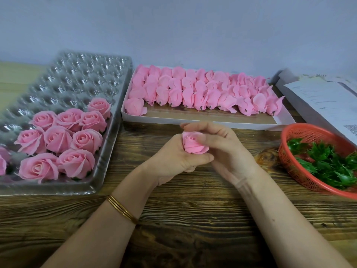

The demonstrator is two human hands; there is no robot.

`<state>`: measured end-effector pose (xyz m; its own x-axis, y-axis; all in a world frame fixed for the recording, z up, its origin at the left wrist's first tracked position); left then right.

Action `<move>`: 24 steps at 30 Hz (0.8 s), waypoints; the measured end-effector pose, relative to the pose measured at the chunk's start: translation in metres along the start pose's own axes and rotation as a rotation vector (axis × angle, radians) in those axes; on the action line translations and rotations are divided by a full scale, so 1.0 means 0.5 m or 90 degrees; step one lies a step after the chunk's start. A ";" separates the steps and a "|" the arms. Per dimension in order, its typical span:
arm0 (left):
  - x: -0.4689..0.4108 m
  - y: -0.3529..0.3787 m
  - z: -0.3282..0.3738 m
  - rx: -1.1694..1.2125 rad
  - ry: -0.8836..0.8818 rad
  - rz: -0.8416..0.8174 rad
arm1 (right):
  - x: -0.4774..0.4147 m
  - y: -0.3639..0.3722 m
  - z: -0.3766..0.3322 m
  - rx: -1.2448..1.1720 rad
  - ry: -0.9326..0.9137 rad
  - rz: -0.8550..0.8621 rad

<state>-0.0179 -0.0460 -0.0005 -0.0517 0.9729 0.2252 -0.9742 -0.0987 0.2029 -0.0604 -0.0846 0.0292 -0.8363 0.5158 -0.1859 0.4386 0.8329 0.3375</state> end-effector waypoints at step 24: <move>0.006 -0.009 0.015 -0.084 0.027 0.081 | 0.003 -0.018 -0.028 0.283 -0.203 0.096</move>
<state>-0.0117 -0.0445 0.0065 -0.1827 0.9627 0.1996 -0.9795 -0.1957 0.0473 -0.0704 -0.0941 0.0389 -0.6427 0.6136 -0.4586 0.6997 0.7140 -0.0254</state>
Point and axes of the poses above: each hand's wrist, its own x-axis away from the middle knuckle, its own y-axis out of the palm, z = x × y, the point moved 9 cm from there along -x, towards the middle knuckle, and after that the axes turned 11 degrees about -y, right-handed, at the moved point
